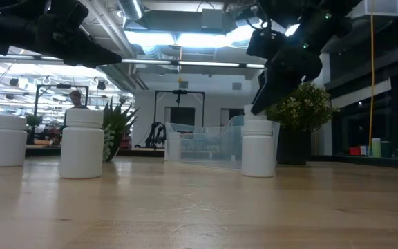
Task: Pick and place pill bottles into a basket
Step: Put the pill bottle into the transparent bin
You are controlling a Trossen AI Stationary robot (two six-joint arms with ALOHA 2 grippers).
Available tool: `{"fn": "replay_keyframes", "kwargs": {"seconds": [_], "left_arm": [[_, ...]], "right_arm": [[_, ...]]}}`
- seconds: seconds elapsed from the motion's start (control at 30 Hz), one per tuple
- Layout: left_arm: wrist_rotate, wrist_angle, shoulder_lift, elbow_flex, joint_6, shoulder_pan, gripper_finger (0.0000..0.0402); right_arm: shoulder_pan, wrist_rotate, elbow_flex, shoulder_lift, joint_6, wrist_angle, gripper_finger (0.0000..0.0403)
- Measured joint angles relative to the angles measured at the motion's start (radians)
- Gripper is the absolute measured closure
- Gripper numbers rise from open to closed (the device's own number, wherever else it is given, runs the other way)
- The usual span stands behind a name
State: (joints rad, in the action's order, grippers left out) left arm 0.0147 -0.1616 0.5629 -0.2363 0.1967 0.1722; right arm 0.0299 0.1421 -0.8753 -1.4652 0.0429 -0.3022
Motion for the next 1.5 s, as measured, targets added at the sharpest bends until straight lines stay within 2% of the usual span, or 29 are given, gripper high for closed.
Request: {"fn": "replay_keyframes", "kwargs": {"seconds": [0.3,0.53,1.5], "left_arm": [[0.000,0.000,0.000,0.000,0.000,0.000,0.0395],[0.000,0.000,0.000,0.000,0.000,0.000,0.0395],[0.000,0.000,0.000,0.000,0.000,0.000,0.0395]], "right_arm": [[0.000,0.024,0.006,-0.014,-0.013,0.012,0.0254],[0.002,0.025,0.084,-0.007,-0.008,0.138,0.0254],[0.019,0.022,0.097,-0.004,-0.048,0.152,0.0254]]}}
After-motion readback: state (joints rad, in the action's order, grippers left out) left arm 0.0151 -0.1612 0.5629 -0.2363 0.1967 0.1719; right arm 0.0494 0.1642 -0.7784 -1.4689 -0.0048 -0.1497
